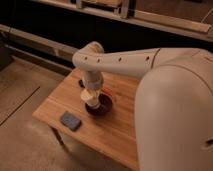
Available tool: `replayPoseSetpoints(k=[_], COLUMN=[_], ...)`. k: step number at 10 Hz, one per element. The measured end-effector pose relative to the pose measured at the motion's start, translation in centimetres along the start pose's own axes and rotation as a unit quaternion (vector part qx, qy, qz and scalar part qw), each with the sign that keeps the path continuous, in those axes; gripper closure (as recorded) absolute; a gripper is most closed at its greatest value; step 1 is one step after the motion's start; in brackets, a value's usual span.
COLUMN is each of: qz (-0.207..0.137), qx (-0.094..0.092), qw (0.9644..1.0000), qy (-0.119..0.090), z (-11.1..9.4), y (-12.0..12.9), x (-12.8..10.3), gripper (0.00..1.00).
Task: Place the ceramic cup in the ceramic bowl
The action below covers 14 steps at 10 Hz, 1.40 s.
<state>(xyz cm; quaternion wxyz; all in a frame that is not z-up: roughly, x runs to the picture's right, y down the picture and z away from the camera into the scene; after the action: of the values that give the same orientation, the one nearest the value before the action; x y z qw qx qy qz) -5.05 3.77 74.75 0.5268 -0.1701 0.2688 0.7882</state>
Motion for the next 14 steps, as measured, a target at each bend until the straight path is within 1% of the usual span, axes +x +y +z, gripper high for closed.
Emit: replayPoseSetpoints(k=[1, 2, 4, 14], qz=[0.016, 0.022, 0.019, 0.020], qx=[-0.005, -0.003, -0.006, -0.005], qw=[0.9999, 0.9998, 0.9998, 0.9998], qy=[-0.003, -0.003, -0.005, -0.004], z=[-0.46, -0.29, -0.36, -0.43], y=[-0.38, -0.62, -0.18, -0.32], x=[0.25, 0.21, 0.42, 0.44], gripper=[1.00, 1.00, 1.00, 1.00])
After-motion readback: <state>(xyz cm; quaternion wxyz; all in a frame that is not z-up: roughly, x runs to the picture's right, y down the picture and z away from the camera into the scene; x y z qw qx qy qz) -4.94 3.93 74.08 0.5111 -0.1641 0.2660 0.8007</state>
